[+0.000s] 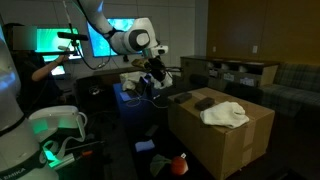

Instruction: Put the items on the table on to the box and the items on the box on to the table.

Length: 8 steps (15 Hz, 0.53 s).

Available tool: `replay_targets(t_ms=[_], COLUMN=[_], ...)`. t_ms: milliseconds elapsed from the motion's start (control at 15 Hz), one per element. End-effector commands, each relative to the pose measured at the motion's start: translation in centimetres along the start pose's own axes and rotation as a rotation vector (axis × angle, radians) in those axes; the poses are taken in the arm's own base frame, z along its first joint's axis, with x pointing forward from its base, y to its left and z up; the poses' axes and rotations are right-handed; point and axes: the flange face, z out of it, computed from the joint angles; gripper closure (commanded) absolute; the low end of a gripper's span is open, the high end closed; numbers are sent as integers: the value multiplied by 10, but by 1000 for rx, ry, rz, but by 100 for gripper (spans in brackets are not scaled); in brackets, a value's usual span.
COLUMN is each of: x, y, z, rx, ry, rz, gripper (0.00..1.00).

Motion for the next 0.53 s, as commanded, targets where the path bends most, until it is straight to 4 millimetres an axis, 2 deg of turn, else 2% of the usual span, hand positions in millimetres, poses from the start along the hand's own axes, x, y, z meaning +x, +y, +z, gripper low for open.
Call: replay_targets(t_ms=[0, 267, 467], x=[54, 102, 132], y=[13, 24, 31], z=[12, 35, 63], rx=[-30, -52, -62], ry=[54, 105, 128], rz=[3, -7, -9], gripper=[99, 99, 99])
